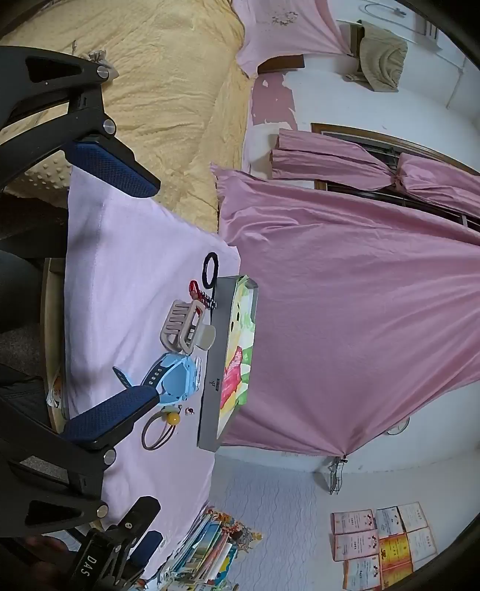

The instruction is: Organize jewelry

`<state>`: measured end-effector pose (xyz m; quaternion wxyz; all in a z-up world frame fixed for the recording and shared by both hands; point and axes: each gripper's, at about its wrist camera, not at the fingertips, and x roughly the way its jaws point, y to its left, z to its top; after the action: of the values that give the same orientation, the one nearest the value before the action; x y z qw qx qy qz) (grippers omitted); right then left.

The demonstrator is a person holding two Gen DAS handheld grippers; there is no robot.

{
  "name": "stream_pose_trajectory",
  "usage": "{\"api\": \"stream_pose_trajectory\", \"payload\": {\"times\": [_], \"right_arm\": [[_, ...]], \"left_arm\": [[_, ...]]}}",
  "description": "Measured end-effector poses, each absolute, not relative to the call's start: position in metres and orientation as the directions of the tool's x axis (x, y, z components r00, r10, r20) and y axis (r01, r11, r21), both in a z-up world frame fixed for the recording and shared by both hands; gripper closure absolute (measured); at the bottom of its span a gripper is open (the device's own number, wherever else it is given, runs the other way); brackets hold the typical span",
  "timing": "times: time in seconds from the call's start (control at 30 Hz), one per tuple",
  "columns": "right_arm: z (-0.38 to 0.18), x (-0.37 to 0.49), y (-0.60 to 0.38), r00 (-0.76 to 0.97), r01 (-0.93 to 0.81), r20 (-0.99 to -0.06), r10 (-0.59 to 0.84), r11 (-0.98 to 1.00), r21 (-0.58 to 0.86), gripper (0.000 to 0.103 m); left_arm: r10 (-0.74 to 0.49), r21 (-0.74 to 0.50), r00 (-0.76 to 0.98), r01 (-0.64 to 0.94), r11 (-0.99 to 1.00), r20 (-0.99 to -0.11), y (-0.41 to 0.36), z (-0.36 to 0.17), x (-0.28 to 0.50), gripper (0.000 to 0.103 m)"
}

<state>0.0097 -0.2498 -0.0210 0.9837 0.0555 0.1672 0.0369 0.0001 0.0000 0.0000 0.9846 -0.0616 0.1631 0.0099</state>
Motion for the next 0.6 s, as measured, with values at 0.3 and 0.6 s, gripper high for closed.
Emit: {"api": "stream_pose_trajectory", "payload": {"times": [0.3, 0.6], "right_arm": [[-0.0214, 0.0104, -0.2502, 0.940, -0.052, -0.328, 0.092, 0.991, 0.126, 0.001], [-0.0257, 0.0108, -0.2467, 0.939, -0.053, -0.330, 0.093, 0.990, 0.128, 0.001]], "left_arm": [[-0.001, -0.116, 0.946, -0.039, 0.992, -0.323, -0.0005, -0.0005, 0.0005, 0.001], [0.000, -0.118, 0.947, -0.040, 0.992, -0.323, 0.0000, -0.0001, -0.0001, 0.001]]}}
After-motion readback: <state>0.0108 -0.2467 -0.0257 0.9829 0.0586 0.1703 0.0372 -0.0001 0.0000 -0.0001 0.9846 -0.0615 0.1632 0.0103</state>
